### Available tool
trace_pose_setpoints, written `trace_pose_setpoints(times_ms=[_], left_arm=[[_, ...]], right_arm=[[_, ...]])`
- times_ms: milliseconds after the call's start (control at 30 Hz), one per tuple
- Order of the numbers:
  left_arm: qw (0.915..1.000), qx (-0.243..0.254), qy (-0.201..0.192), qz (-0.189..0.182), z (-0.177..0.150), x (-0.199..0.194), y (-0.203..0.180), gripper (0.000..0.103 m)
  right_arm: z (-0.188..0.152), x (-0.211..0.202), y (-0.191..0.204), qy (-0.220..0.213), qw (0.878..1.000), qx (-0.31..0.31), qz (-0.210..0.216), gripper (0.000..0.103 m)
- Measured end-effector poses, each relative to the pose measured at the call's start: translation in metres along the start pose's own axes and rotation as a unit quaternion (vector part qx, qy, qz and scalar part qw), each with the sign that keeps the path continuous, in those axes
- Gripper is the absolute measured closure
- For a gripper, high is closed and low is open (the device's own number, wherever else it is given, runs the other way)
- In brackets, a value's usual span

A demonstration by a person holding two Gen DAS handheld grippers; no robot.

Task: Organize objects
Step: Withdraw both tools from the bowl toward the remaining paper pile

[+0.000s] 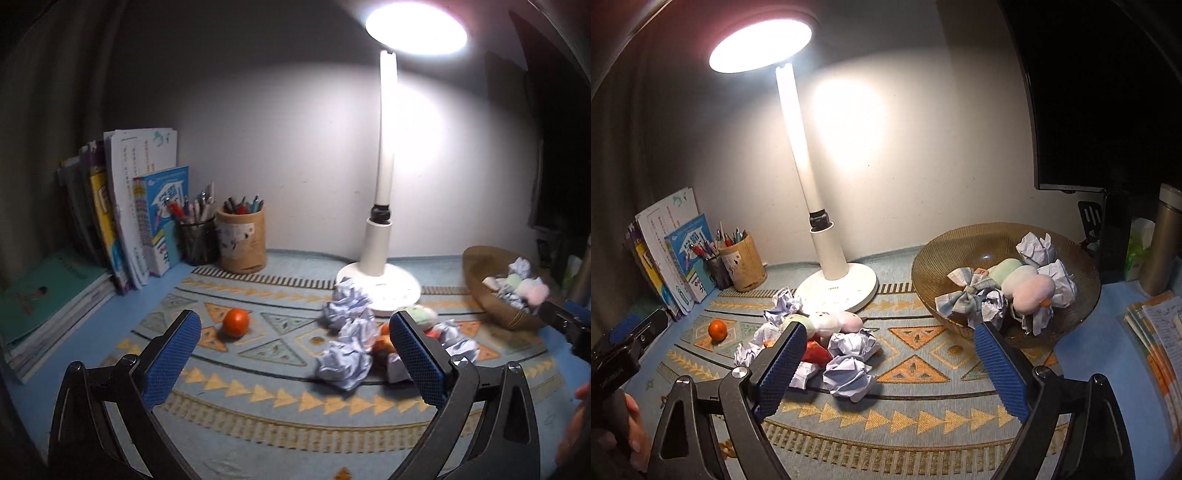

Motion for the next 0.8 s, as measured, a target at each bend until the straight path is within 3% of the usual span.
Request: trace_pose_setpoints(times_ms=[200, 267, 333, 400, 533, 733, 800], left_arm=[[0.9954, -0.058, 0.075, -0.014, -0.042, 0.041, 0.037, 0.001], [0.9941, -0.079, 0.067, -0.032, -0.041, 0.040, 0.044, 0.001], [0.9918, -0.084, 0.084, -0.047, -0.045, 0.043, 0.045, 0.001], [0.9904, -0.078, 0.100, -0.056, -0.048, 0.047, 0.039, 0.001], [0.9933, -0.041, 0.095, -0.052, -0.049, 0.044, 0.025, 0.001], [0.9925, -0.019, 0.113, -0.042, -0.052, 0.050, 0.017, 0.001], [0.9914, -0.011, 0.120, -0.052, -0.050, 0.052, 0.012, 0.001]], right_arm=[[-0.041, 0.042, -0.004, 0.065, 0.998, 0.017, 0.004, 0.011], [-0.048, 0.050, -0.005, 0.085, 0.996, 0.021, 0.013, 0.011], [-0.055, 0.061, -0.007, 0.113, 0.993, 0.028, 0.018, 0.011], [-0.057, 0.066, -0.008, 0.122, 0.992, 0.034, 0.022, 0.011], [-0.058, 0.066, -0.007, 0.124, 0.992, 0.027, 0.019, 0.011], [-0.055, 0.064, 0.009, 0.119, 0.993, -0.017, 0.004, 0.011], [-0.053, 0.065, 0.017, 0.122, 0.992, -0.031, 0.011, 0.016]])
Point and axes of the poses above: each gripper's, at about its wrist camera, not at the fingertips, and x roughly the way its jaws point, y to its left, z to its top, the point moved 4 cm from there along x, roughly the way its jaws point, and after that the axes turned 5 degrees about -x, right-handed, at the moved point
